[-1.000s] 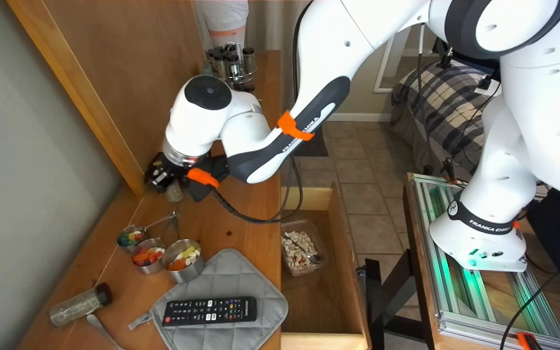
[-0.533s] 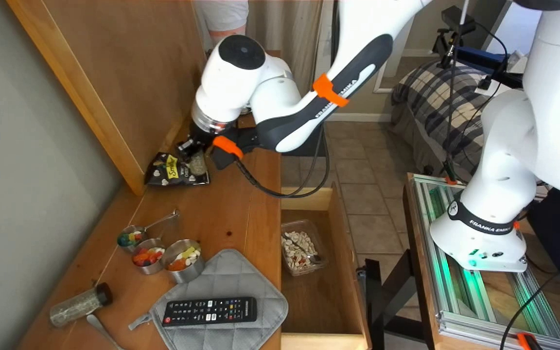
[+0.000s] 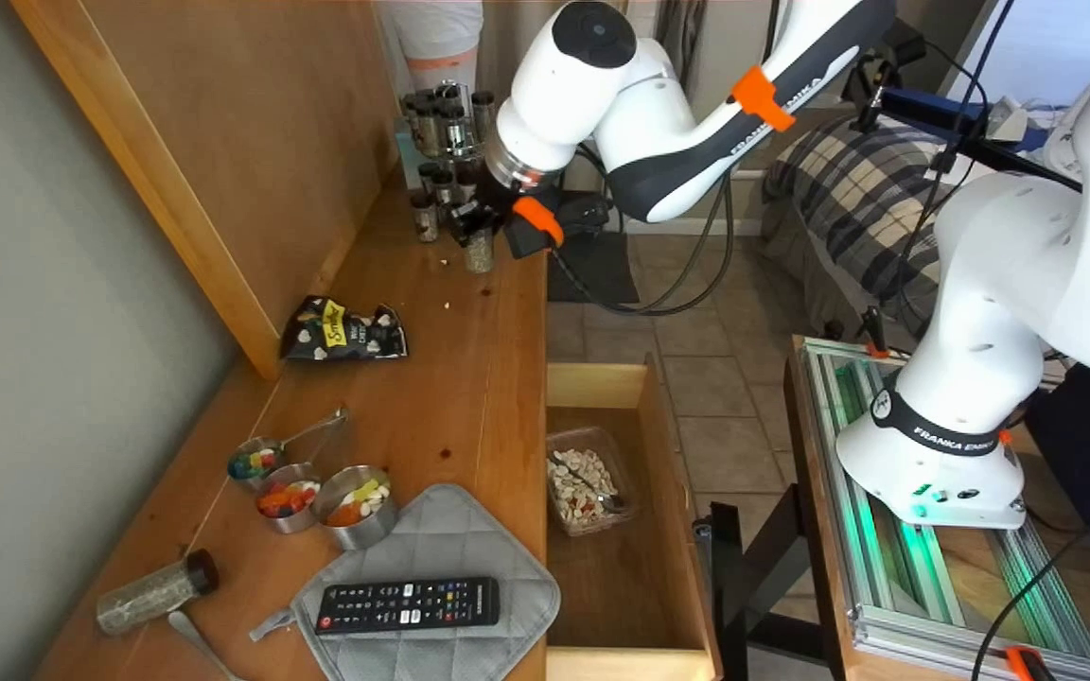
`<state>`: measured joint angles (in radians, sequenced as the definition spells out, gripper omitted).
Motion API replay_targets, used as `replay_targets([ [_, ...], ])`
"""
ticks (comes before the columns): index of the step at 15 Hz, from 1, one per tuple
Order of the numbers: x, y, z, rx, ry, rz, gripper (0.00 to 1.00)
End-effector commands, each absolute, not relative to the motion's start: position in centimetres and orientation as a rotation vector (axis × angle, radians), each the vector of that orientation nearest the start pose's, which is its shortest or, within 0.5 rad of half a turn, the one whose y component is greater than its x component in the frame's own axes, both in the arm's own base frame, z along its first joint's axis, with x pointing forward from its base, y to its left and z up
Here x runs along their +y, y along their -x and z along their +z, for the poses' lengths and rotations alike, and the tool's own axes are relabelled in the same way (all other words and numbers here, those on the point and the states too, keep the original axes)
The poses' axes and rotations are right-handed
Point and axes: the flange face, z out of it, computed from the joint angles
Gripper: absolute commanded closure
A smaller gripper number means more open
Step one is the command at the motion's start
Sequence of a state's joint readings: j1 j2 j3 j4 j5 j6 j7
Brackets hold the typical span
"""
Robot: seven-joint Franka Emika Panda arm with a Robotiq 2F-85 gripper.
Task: Move the bottle to the metal holder
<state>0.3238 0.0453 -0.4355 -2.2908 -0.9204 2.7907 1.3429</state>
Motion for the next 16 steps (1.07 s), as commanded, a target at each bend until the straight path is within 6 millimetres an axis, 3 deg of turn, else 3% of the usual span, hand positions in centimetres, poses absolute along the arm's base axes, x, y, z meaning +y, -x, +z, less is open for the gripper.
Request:
replay_targets([
  [1, -5.6, -51.2, 39.4, 1.101, 2.988, -1.041, 0.76],
  [7, -10.5, -50.2, 44.2, 1.209, 3.009, -1.142, 0.76],
  [8, -9.8, -50.8, 42.3, 1.22, 3.004, -1.068, 0.51],
  [11, -10.9, -50.4, 43.7, 1.233, 2.995, -1.104, 0.51],
  [16, -10.5, -50.5, 43.7, 1.222, 2.998, -1.106, 0.51],
])
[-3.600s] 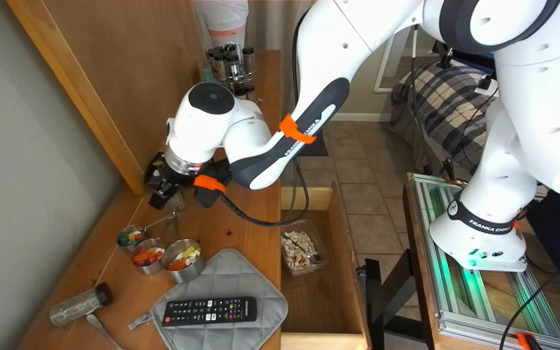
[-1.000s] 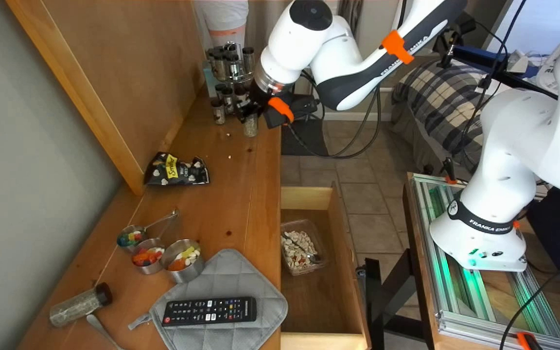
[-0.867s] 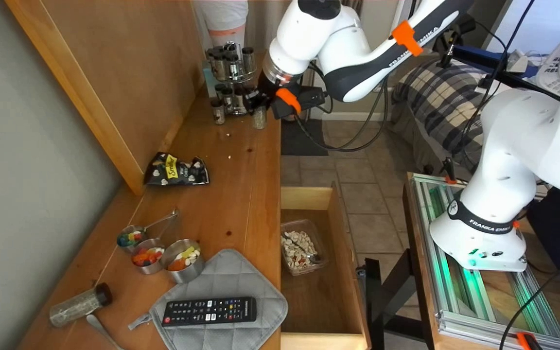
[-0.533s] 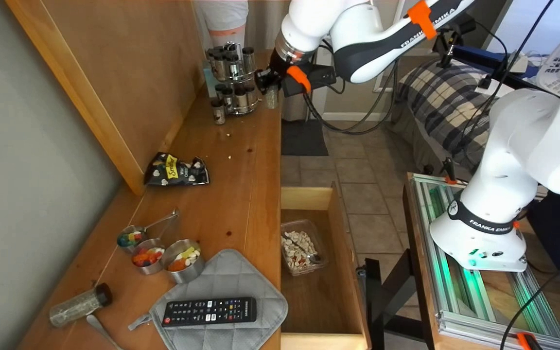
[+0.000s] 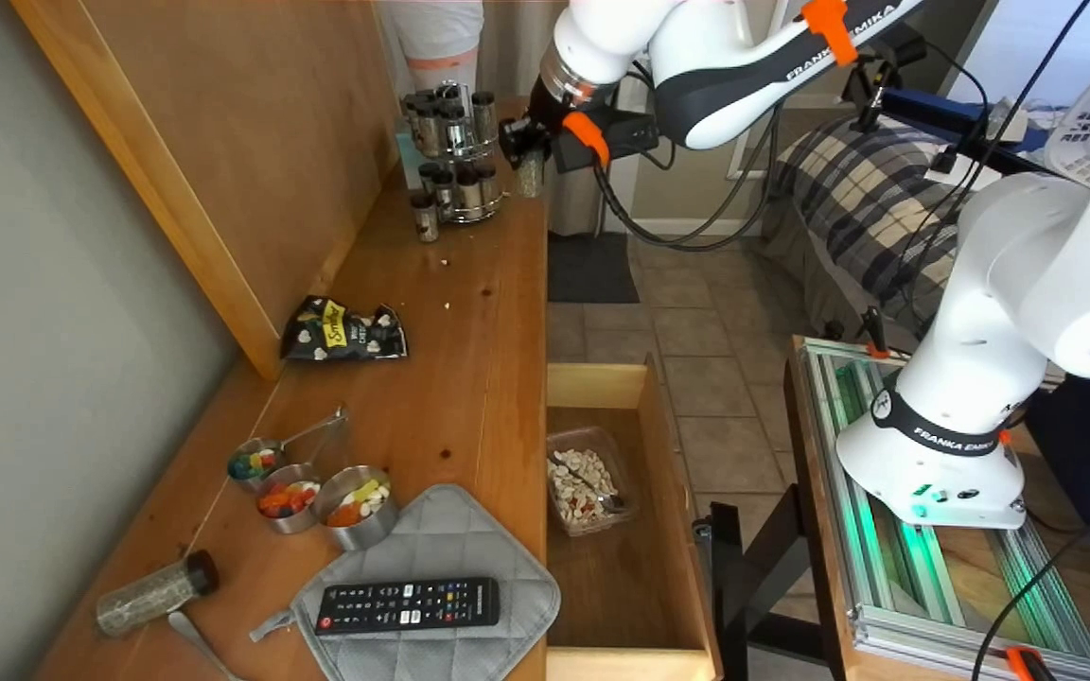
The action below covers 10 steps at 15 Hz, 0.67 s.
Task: Move the bottle to the metal holder
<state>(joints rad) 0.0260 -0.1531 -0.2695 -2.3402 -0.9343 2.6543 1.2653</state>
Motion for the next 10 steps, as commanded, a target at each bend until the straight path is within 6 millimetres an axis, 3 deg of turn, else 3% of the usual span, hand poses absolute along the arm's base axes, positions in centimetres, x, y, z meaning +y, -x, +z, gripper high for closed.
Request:
replay_targets([
  [1, -10.5, -50.5, 43.7, 1.222, 2.998, -1.106, 0.51],
  [2, -11.2, -50.8, 43.6, 1.242, 2.989, -1.103, 0.76],
  [7, -16.7, -53.6, 43.7, 1.332, 2.998, -1.089, 0.76],
  [10, -18.8, -55.9, 43.5, 1.316, 3.015, -1.089, 0.76],
])
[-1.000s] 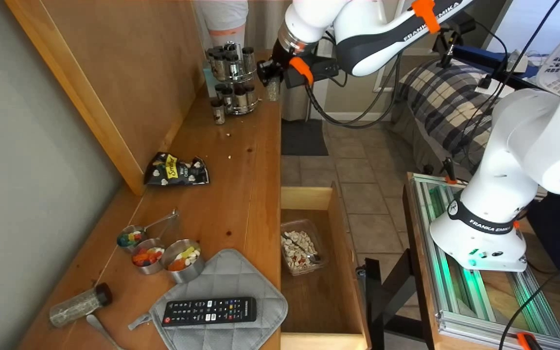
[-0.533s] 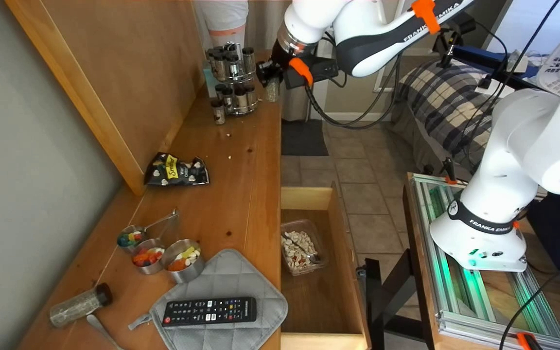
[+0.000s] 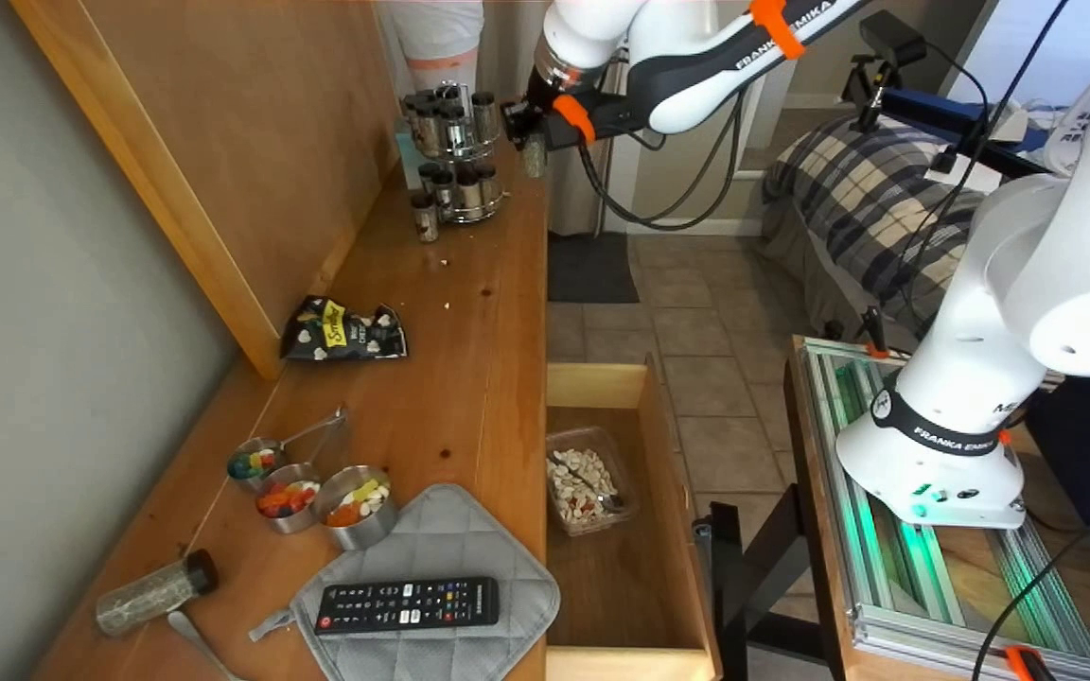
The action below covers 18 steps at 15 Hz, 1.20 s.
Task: Move the bottle to the metal holder
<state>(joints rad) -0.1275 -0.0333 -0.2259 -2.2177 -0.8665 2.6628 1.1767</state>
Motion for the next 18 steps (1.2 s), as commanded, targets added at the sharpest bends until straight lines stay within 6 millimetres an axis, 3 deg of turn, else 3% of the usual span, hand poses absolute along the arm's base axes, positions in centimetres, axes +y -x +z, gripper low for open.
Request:
replay_targets([
  [1, -19.1, -56.8, 43.6, 1.292, 3.018, -1.092, 0.76],
  [4, -19.8, -59.5, 44.1, 1.253, 3.043, -1.111, 0.76],
  [7, -21.4, -61.1, 44.3, 1.265, 3.042, -1.121, 0.76],
  [14, -26.9, -61.4, 42.8, 1.347, 3.054, -1.097, 0.76],
  [18, -29.7, -61.6, 43.1, 1.381, 3.046, -1.119, 0.76],
])
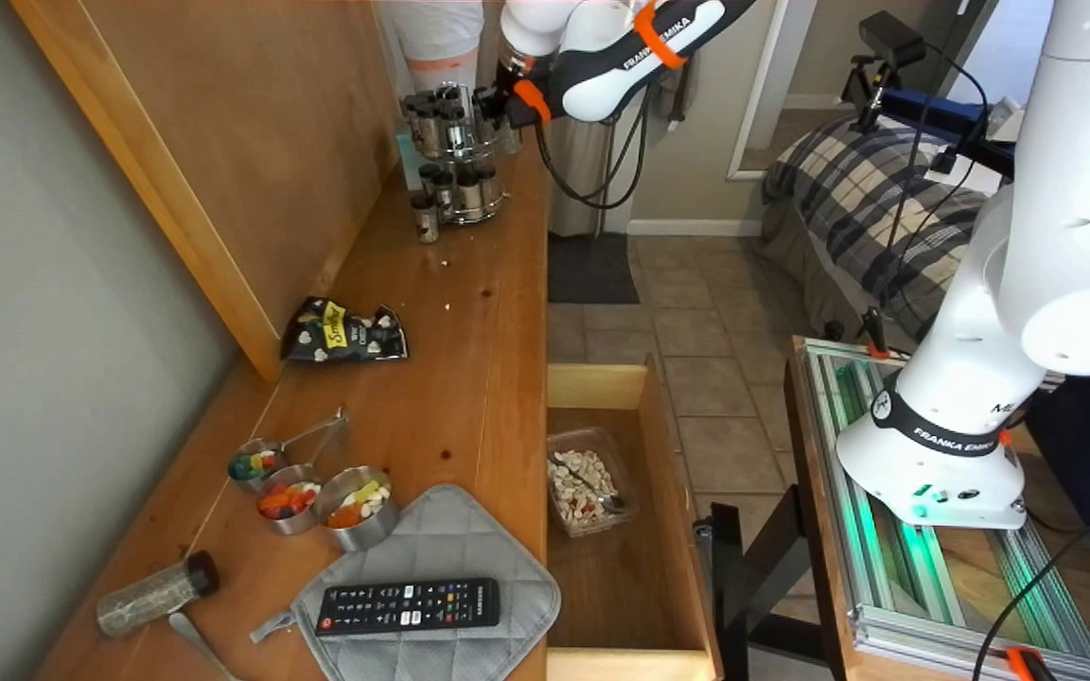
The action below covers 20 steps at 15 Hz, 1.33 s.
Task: Move the bottle to the metal holder
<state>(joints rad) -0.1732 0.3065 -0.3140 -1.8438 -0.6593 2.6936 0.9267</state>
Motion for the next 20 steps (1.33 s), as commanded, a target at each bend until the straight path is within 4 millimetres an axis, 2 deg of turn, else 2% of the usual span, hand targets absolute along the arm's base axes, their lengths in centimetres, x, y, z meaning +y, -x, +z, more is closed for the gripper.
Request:
replay_targets([
  [1, -30.1, -61.7, 43.3, 1.379, 3.038, -1.128, 0.76],
  [6, -31.1, -63.3, 45.0, 1.323, 2.979, -1.178, 0.76],
  [9, -31.7, -64.0, 45.4, 1.306, 2.943, -1.166, 0.76],
  [20, -33.9, -66.2, 43.6, 1.302, 2.878, -1.159, 0.76],
])
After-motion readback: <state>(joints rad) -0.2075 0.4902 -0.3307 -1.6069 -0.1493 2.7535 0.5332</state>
